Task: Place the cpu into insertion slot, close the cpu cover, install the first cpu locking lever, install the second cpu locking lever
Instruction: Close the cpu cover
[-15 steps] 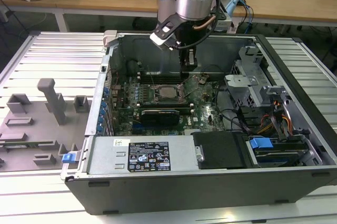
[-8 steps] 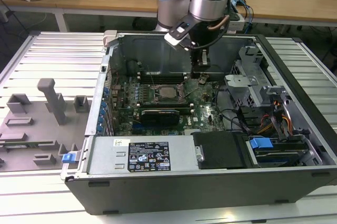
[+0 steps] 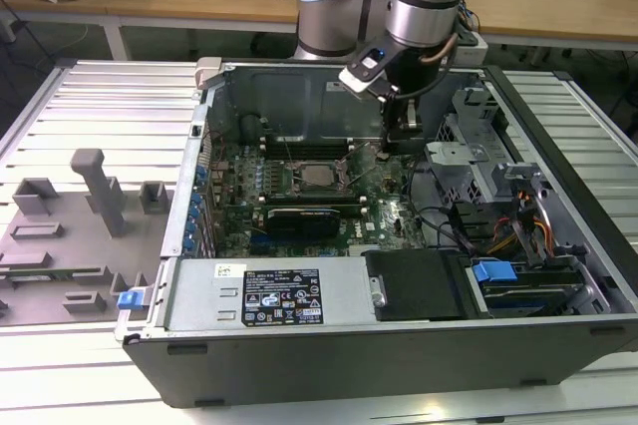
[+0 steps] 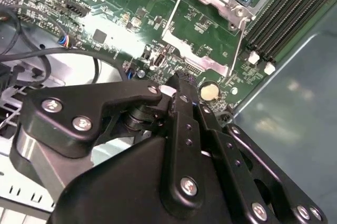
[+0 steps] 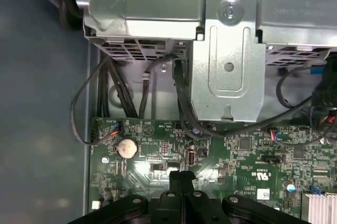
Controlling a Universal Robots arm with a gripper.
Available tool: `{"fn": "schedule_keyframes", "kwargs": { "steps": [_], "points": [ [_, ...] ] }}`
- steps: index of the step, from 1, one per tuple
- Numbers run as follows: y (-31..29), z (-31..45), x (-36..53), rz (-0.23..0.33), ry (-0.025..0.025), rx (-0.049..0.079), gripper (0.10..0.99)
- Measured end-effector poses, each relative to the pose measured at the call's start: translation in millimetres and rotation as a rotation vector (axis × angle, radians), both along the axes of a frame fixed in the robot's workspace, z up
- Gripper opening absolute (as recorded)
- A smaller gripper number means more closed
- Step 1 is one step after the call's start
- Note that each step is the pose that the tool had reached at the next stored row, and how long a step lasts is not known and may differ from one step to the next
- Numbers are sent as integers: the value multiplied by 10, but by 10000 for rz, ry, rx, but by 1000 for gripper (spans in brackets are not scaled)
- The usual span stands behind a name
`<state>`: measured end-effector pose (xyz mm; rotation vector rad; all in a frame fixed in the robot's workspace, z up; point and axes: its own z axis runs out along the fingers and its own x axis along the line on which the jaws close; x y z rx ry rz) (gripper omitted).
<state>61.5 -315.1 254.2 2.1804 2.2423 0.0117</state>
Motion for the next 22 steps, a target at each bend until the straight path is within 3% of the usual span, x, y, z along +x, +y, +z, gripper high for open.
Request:
{"fn": "schedule_keyframes", "kwargs": {
  "steps": [3,11,22],
  "points": [
    [-1,-97,2,1,8,1,106],
    [-1,-99,-8,2,9,1,106],
    [-1,-99,-152,1,7,-1,106]
  ]
}}
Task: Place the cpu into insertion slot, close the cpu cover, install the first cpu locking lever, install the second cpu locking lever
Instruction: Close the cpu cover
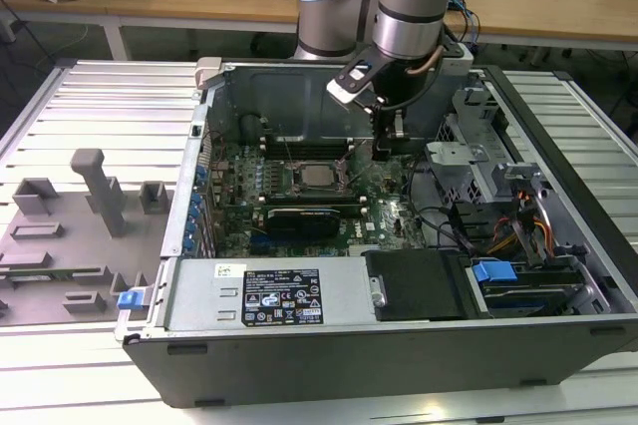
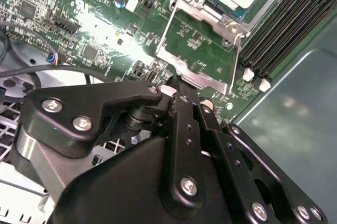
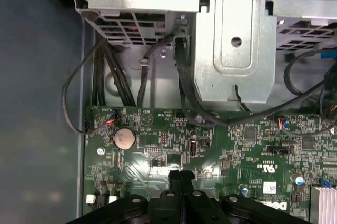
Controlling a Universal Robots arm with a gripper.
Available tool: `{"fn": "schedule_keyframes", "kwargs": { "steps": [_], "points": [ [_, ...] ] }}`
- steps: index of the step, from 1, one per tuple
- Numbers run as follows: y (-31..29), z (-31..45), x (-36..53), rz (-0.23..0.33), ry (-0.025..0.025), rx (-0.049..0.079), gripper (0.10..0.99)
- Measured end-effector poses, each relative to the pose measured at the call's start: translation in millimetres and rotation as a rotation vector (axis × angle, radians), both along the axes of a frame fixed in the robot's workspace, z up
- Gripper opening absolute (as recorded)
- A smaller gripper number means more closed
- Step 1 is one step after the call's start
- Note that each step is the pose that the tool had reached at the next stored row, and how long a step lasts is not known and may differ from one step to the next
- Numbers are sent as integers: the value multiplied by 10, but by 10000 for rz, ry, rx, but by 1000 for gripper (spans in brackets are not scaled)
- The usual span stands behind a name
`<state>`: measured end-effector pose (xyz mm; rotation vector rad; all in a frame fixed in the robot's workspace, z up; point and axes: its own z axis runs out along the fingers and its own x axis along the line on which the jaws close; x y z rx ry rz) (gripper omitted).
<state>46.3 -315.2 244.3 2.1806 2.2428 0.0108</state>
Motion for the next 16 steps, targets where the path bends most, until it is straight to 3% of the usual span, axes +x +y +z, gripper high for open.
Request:
{"fn": "schedule_keyframes", "kwargs": {
  "steps": [16],
  "points": [
    [4,0,-392,-1,-62,1,106]
  ]
}}
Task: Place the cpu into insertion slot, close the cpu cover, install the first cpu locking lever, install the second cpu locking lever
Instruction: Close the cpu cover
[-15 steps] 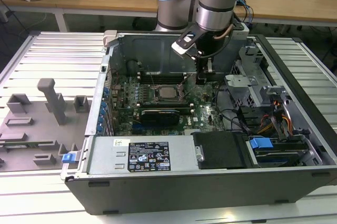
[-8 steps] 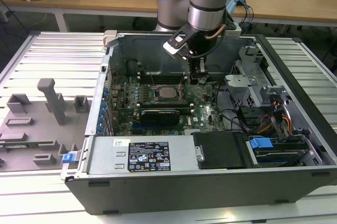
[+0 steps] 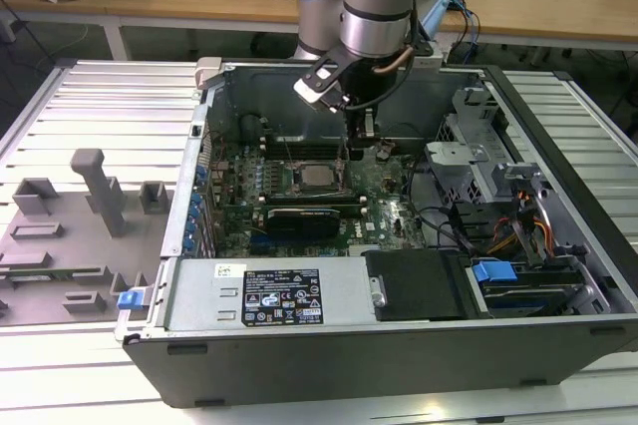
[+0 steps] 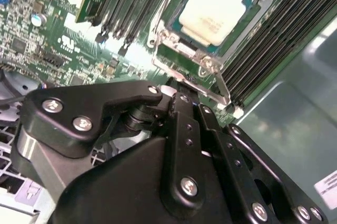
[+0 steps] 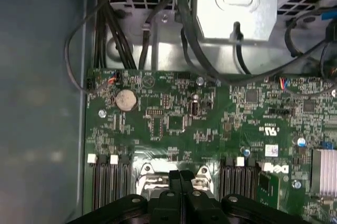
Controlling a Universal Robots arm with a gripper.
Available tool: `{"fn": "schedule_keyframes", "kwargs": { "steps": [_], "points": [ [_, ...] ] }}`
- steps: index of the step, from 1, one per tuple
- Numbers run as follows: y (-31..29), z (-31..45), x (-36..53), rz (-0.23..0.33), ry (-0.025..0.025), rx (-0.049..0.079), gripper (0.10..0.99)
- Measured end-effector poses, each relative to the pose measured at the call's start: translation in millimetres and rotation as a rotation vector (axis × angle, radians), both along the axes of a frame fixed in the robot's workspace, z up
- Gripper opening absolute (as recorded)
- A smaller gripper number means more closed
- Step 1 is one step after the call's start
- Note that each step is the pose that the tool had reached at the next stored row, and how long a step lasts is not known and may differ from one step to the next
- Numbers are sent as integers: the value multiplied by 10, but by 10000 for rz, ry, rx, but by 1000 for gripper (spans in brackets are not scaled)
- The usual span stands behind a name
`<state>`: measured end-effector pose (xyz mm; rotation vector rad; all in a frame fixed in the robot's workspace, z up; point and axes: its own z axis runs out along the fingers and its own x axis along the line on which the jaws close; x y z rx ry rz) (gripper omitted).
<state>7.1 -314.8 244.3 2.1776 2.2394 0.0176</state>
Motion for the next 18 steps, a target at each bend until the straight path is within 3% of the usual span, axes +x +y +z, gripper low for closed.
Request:
{"fn": "schedule_keyframes", "kwargs": {
  "steps": [11,18],
  "points": [
    [1,-17,-247,2,-4,0,106],
    [0,-119,-350,2,-4,-1,106]
  ]
}}
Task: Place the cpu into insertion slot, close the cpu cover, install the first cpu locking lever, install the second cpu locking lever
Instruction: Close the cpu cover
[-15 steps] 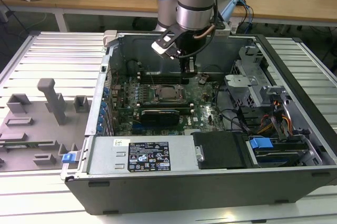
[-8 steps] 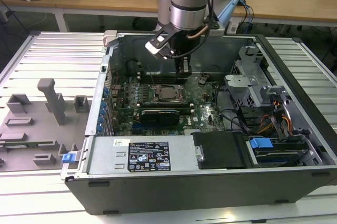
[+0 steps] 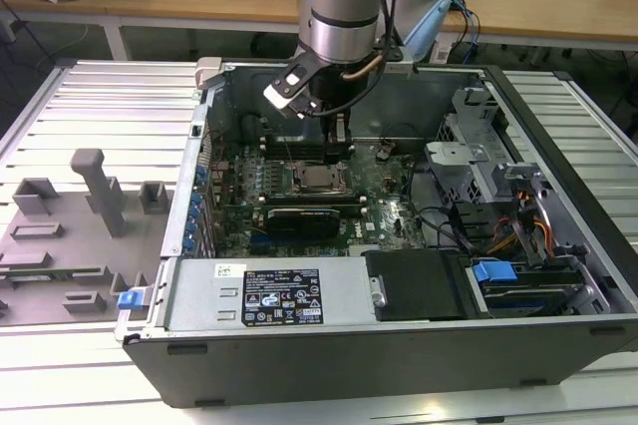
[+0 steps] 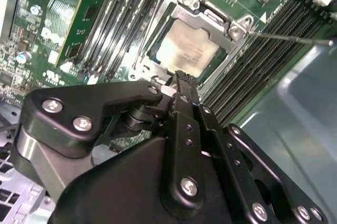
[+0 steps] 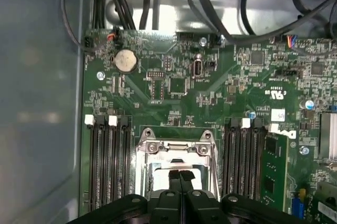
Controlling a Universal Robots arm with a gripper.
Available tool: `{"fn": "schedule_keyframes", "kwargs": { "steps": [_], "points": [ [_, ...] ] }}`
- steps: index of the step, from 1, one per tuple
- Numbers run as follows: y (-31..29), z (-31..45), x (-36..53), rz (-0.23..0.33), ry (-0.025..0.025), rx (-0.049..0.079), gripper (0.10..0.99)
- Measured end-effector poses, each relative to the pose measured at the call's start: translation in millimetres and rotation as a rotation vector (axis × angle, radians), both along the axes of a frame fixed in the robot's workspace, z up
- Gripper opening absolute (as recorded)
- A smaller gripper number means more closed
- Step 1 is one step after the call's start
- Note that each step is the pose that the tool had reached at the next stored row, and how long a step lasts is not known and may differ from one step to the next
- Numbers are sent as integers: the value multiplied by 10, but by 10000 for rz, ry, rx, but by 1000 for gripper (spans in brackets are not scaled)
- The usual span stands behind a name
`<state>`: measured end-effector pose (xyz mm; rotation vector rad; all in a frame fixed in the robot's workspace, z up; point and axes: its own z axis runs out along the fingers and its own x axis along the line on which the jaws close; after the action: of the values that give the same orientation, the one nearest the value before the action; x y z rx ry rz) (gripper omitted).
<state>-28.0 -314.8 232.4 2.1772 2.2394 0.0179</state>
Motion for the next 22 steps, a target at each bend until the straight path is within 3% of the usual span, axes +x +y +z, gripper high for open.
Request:
{"fn": "schedule_keyframes", "kwargs": {
  "steps": [2,8,22],
  "points": [
    [-14,-46,-76,-1,0,1,106],
    [-20,-59,-91,59,3,-1,106],
    [-20,-67,-91,3128,7,-103,106]
  ]
}}
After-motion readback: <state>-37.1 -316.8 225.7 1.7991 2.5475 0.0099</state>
